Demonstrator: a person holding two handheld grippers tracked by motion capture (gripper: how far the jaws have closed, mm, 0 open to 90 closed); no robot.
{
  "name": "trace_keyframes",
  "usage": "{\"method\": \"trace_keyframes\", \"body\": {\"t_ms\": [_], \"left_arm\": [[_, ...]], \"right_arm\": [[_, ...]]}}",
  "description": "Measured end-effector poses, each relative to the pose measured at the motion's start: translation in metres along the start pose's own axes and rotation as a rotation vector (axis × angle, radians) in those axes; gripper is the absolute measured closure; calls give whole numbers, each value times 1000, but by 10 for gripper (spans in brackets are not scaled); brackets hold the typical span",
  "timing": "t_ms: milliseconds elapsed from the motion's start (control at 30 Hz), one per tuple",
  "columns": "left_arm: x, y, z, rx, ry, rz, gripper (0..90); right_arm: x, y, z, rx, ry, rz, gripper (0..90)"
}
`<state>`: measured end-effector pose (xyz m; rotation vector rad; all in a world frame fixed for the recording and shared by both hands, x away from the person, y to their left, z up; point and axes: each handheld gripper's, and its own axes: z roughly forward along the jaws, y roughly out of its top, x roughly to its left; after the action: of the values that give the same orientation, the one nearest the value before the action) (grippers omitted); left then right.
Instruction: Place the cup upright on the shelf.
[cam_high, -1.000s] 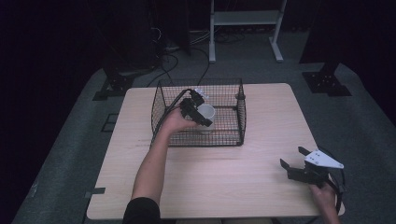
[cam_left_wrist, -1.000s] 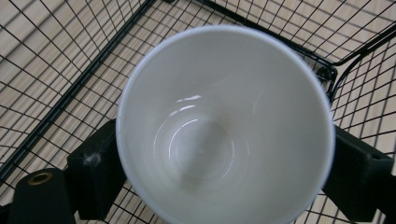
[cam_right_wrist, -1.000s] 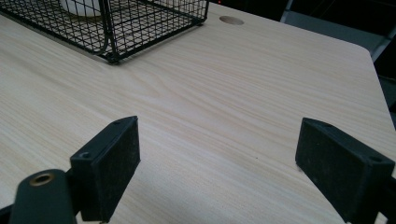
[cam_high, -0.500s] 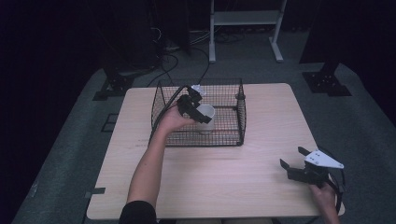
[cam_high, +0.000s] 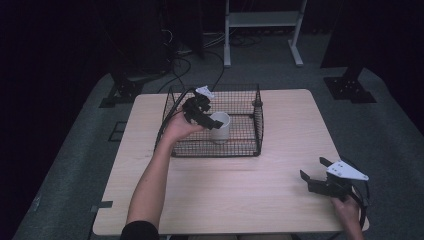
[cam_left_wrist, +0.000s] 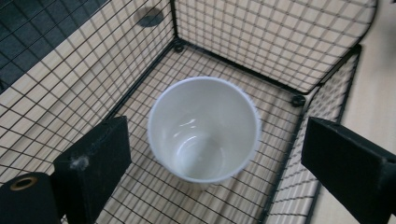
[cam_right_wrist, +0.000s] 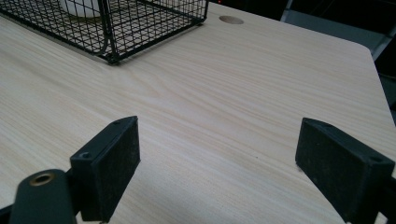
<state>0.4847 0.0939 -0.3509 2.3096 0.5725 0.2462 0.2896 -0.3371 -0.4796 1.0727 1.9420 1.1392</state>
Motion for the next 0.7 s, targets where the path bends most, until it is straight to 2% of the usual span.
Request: {"method": "trace_keyframes", "body": {"t_ms": [133, 233, 333, 467, 700], "left_arm": [[-6, -2, -9, -9, -11, 3, 76], [-9, -3, -11, -9, -1, 9, 76], [-11, -3, -14, -9, -3, -10, 76], [-16, -4, -20, -41, 2, -4, 77], [-30, -5, -28, -66, -5, 23, 77]], "right_arm": [[0, 0, 0, 2, 0, 0, 131], [1, 0, 0, 4, 1, -5, 131], [1, 0, 0, 4, 2, -1, 131], [1, 0, 0, 3, 0, -1, 131], [1, 0, 1, 4, -1, -3, 131]]}}
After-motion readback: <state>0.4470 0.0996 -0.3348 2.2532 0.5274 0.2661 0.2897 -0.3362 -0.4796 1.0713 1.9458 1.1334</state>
